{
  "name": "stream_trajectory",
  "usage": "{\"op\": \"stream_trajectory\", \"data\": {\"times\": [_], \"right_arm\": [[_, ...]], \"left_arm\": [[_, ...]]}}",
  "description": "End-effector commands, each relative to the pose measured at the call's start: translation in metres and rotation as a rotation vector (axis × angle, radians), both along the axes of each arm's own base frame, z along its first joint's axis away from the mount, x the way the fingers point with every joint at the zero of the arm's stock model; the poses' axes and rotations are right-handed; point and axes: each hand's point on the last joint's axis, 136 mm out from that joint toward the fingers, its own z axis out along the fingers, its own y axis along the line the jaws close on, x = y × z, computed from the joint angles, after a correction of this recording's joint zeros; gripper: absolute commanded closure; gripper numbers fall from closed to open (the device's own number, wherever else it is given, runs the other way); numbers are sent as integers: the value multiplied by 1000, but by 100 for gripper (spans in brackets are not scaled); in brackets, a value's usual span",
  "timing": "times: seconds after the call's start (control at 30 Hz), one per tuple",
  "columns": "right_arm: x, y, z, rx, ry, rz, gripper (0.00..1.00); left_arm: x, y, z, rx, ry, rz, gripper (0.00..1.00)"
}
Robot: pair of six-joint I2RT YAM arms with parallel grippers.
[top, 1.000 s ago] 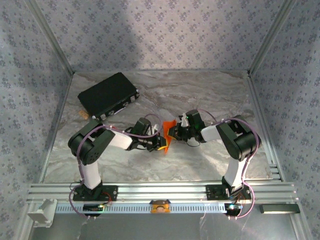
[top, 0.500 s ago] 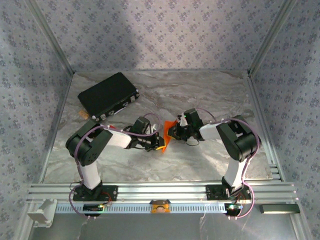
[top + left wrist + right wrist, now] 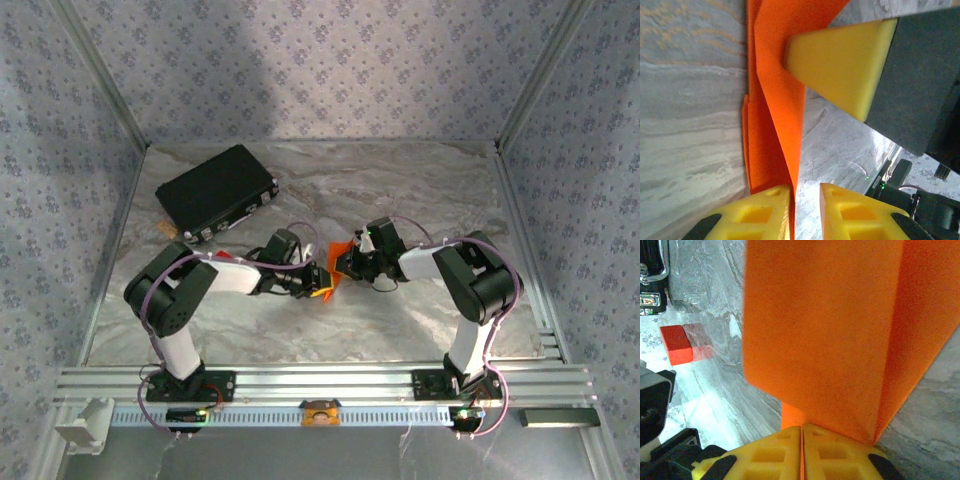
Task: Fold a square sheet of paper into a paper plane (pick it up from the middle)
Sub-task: Fold the wing for the fifth time at the center of the table.
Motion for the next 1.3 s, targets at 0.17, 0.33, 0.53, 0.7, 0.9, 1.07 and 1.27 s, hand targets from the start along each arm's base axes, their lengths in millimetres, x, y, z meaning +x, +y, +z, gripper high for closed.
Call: {"op": "stream_trajectory", "data": {"times": [0.17,0.33,0.53,0.7,0.9,1.07,1.27], "right_arm": [[-19,-20,-36,-132,98,-29,88],[-19,-19,-37,-131,100,-28,88],[-20,-20,-38,-134,103,-29,88],[-20,-21,-39,-139,103,-31,88],[-20,-22,-40,-149,106,-36,88],[-21,-24,-42,-158,113,-38,88],[-20,-25,-43,-164,115,-41,88]], "left_arm": [[13,4,-4,27,-9,38,81],[13,1,-3,5,-3,35,83],[12,-3,-3,-19,11,21,86],[5,-3,-6,-31,32,3,91],[-6,-1,-13,-34,70,-31,98],[-16,3,-23,-21,105,-59,99],[-23,6,-29,-11,128,-74,96]]}}
